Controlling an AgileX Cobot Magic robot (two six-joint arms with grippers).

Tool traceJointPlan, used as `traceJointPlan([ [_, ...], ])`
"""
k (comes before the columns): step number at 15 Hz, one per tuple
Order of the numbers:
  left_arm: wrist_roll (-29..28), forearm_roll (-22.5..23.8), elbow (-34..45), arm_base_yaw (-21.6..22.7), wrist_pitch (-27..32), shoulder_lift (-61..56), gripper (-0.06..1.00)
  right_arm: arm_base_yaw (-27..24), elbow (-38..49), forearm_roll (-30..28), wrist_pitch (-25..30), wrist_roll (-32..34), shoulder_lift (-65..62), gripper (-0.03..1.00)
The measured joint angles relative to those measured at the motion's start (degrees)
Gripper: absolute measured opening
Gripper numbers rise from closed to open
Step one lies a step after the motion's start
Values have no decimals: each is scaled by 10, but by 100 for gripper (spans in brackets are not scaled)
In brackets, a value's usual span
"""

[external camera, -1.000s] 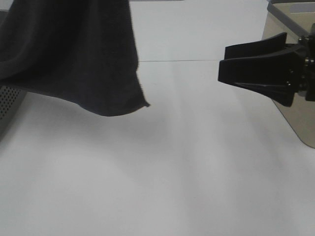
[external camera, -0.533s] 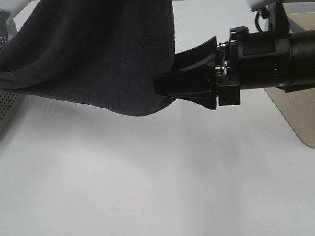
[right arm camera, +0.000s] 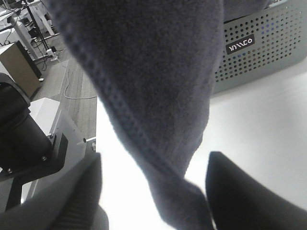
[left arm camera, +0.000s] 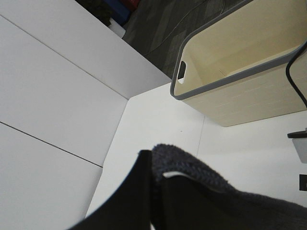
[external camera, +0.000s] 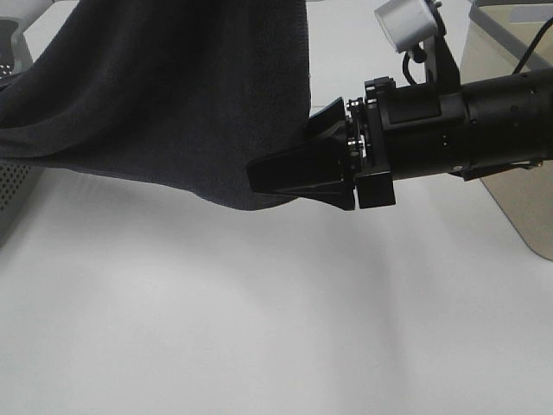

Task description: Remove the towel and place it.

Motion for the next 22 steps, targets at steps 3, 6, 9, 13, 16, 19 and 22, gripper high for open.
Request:
traceJointPlan([
  [3,0,5,0,0,-5,1,0,0,0,-7,-2,6,0,42],
  [6,-11,30,0,0,-6,1,0,0,0,-7,-3,6,0,25],
  [9,-41,52,0,0,-6,1,0,0,0,-7,-11,15,0,2],
  [13,-45,56,0,0,-6,2,0,0,0,0,-19,46,0,2],
  [16,-47,56,0,0,-6,6,0,0,-38,-50,-25,183,-1,2],
  [19,-47,56,0,0,-6,6,0,0,-125,-201,-32,406,-25,2],
  [22,-47,65,0,0,-33,11,0,0,-290,-445,22,692,-41,2],
])
